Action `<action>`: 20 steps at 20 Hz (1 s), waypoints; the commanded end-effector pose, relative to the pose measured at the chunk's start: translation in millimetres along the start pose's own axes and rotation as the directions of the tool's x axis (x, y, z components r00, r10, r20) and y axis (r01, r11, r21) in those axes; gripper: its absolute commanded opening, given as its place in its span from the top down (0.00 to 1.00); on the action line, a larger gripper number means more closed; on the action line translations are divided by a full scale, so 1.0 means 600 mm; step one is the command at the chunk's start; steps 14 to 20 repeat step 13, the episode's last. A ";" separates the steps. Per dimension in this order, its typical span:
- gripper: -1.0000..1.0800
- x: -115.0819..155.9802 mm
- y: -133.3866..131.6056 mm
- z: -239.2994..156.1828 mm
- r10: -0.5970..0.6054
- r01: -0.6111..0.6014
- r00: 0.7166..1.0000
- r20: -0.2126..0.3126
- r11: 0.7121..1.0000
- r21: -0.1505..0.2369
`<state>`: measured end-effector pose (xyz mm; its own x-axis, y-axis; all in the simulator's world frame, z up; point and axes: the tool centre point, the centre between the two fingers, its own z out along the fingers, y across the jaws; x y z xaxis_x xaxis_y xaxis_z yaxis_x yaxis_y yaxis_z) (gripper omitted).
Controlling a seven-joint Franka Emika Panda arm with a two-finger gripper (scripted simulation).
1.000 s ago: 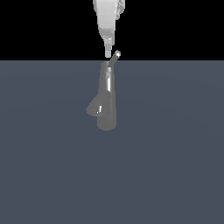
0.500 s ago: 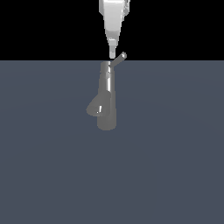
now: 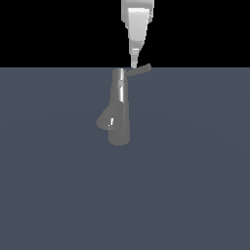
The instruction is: Turn on the faucet by rotating a designated handle.
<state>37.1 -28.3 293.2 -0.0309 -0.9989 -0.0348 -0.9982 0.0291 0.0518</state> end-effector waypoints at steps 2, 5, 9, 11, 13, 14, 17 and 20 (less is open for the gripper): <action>1.00 0.039 -0.009 0.014 0.024 -0.024 1.000 -0.005 1.000 -0.008; 1.00 0.054 -0.018 0.018 0.028 -0.028 1.000 -0.006 1.000 -0.008; 1.00 0.074 -0.029 0.022 0.033 -0.033 0.999 -0.006 0.999 -0.009; 1.00 0.084 -0.034 0.025 0.035 -0.035 0.999 -0.007 0.999 -0.009; 1.00 0.089 -0.037 0.026 0.037 -0.037 0.999 -0.007 0.999 -0.009; 1.00 0.089 -0.037 0.026 0.037 -0.037 0.999 -0.007 0.999 -0.009; 1.00 0.089 -0.037 0.026 0.037 -0.037 0.999 -0.007 0.999 -0.009; 1.00 0.089 -0.037 0.026 0.037 -0.037 0.999 -0.007 0.999 -0.009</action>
